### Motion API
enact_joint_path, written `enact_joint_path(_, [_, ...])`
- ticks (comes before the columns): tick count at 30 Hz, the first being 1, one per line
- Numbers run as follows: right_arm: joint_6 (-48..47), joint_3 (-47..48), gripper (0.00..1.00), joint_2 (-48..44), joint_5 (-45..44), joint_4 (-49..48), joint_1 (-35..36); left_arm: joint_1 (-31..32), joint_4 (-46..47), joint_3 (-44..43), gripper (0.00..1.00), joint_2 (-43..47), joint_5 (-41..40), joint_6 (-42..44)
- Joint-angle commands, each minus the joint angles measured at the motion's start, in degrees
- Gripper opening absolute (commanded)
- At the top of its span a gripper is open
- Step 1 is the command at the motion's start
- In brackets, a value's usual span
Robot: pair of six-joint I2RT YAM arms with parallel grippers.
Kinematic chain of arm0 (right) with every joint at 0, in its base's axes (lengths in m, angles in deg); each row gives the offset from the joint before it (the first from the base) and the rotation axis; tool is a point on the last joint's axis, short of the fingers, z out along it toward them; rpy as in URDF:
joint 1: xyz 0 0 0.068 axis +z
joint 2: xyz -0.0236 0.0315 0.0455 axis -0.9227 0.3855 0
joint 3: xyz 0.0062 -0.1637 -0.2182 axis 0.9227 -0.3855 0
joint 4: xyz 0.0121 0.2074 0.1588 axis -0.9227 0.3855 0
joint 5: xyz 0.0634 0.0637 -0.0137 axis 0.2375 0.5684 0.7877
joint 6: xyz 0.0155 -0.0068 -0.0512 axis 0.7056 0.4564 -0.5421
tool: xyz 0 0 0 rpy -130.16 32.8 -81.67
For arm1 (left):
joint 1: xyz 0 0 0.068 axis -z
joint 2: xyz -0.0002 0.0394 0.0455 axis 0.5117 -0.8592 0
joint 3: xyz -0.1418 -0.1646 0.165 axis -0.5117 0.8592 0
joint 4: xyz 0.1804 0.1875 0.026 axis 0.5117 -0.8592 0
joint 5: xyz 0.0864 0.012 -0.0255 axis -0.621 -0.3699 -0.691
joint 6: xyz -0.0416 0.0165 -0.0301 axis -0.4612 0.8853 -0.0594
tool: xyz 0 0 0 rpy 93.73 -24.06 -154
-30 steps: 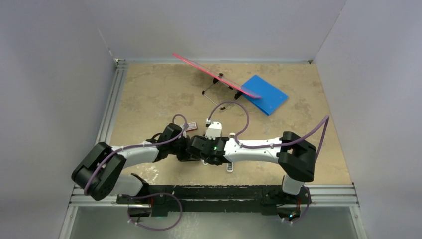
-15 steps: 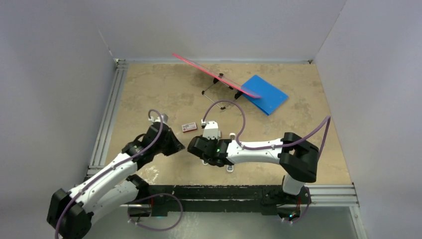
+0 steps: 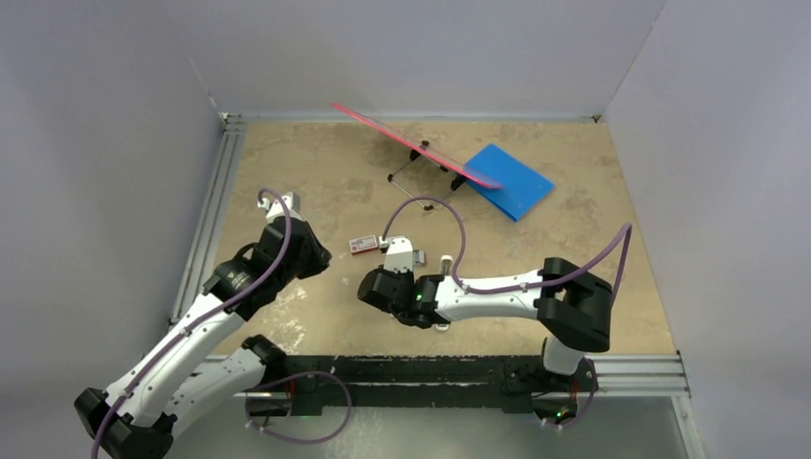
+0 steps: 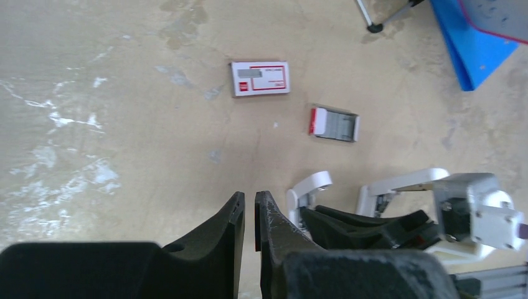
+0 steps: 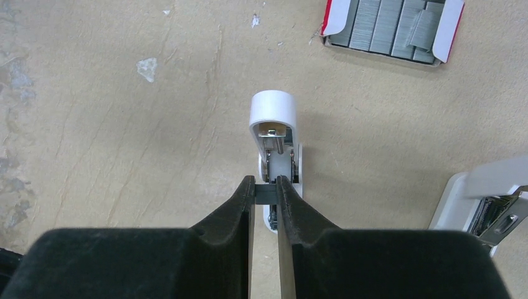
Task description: Load the staples into the stapler
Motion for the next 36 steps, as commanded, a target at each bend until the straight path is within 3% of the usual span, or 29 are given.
enact_joint_path(1, [-1.28,-0.17,0.18,-0.36,-3.58,-0.68,0.49,-0.1,-1.88,-1.83,0.12,-1.4,-4.61,4.51])
enact_joint_path(36, [-1.67,-2.23,0.17,0.45,-1.67,-2.8,0.49,-0.05,0.23,-0.39,0.14,-3.94,-1.87,6.62])
